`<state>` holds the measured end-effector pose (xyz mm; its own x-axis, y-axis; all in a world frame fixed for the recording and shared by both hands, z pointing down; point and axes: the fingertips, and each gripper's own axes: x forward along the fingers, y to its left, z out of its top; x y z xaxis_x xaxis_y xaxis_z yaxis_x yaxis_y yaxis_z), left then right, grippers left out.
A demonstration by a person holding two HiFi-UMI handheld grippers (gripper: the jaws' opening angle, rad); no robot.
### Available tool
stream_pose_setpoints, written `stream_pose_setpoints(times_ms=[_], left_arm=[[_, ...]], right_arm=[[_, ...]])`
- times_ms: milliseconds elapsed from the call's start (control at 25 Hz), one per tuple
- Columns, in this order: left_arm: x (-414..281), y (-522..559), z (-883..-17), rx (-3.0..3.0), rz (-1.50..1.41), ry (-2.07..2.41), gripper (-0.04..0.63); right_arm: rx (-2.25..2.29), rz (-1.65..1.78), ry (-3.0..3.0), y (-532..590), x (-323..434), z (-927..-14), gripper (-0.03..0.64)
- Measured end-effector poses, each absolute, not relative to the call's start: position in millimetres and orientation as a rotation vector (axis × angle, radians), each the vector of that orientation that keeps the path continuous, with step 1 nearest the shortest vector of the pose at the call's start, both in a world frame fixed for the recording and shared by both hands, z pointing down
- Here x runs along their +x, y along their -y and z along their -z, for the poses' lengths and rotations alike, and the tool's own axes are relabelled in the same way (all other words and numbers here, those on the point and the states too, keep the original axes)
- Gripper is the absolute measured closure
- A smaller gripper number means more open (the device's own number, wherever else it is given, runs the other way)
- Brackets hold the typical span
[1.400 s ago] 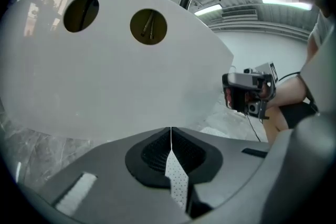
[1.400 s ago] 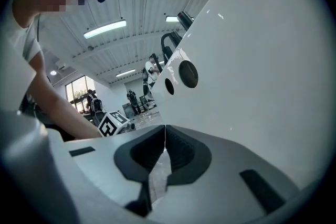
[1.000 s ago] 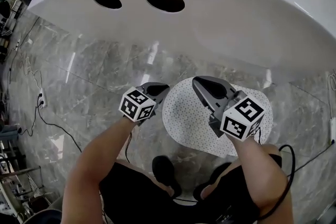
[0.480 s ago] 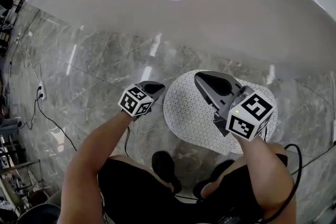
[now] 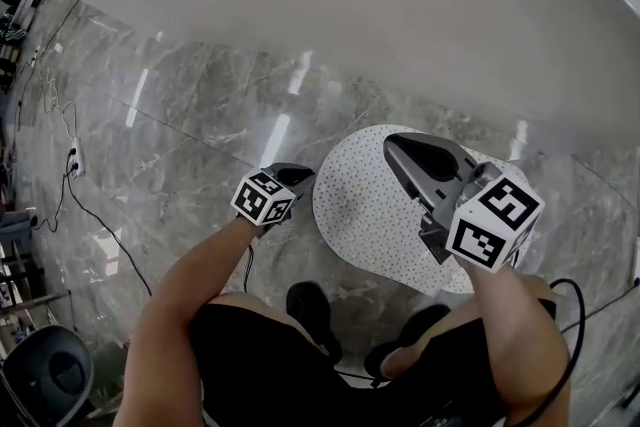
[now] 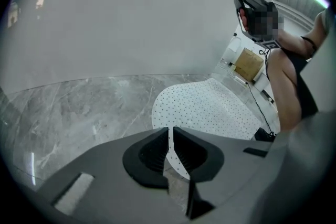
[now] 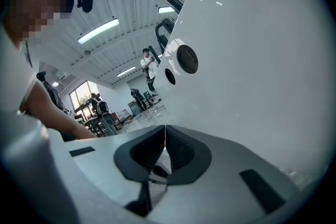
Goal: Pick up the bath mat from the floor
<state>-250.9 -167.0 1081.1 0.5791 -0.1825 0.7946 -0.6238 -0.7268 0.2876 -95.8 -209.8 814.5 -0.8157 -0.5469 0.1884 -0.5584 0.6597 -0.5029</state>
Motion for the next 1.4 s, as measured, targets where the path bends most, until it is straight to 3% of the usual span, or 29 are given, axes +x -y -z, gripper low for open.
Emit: stream_pose_setpoints(times_ms=[560,1040,1400], left_arm=[[-261,149,-1133,2.099,-1.143,0.611,0.431],[-257,159,-1157,2.034,-1.225,0.643,0.433],[-253,162,-1170,2.016,-1.234,0.633,0.474]], right_arm=[[0.943,-0.848,2.818,203,-96,-815,0.611],[0.973,-0.876,2.782,198,-84,-819,0.611],[0.993,-0.939,2.782,202,-70,-827,0.611]])
